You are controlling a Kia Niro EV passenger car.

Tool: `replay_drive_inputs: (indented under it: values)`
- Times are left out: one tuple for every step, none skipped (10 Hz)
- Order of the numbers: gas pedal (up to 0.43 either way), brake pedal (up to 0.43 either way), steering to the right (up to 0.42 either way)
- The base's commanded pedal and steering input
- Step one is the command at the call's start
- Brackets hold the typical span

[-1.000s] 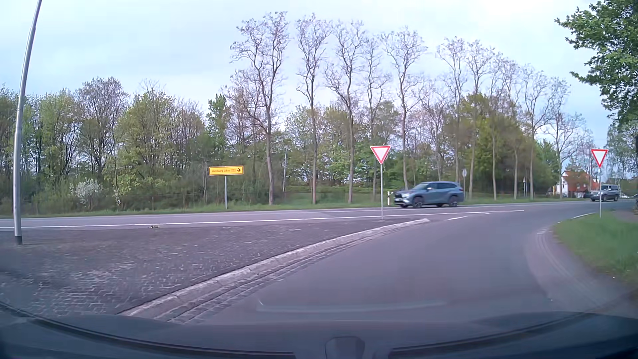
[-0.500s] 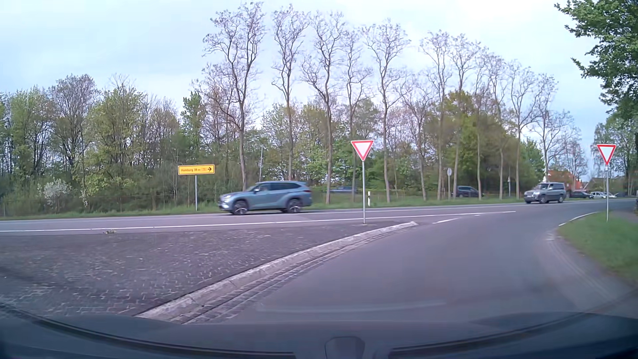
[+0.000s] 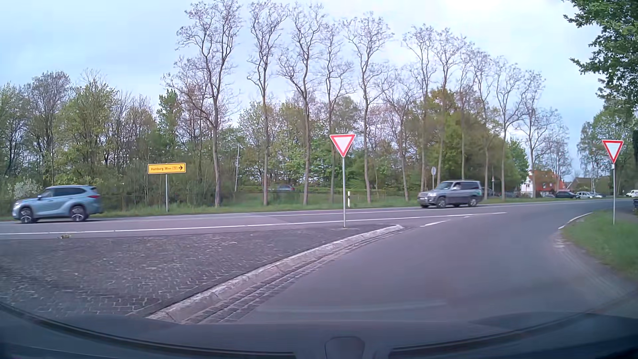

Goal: Follow the waypoints while adhering to traffic rules and regulations

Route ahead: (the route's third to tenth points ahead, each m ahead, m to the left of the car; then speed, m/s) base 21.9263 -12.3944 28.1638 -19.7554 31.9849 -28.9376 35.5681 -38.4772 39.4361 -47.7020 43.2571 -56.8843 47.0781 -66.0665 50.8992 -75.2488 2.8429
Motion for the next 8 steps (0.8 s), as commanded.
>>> replay_drive_inputs:
  values:
    - [0.000,0.116,0.154]
    - [0.000,0.104,0.154]
    - [0.000,0.073,0.154]
    - [0.000,0.049,0.155]
    - [0.000,0.024,0.155]
    - [0.000,0.012,0.156]
    - [0.000,0.006,0.156]
    - [0.000,0.000,0.156]
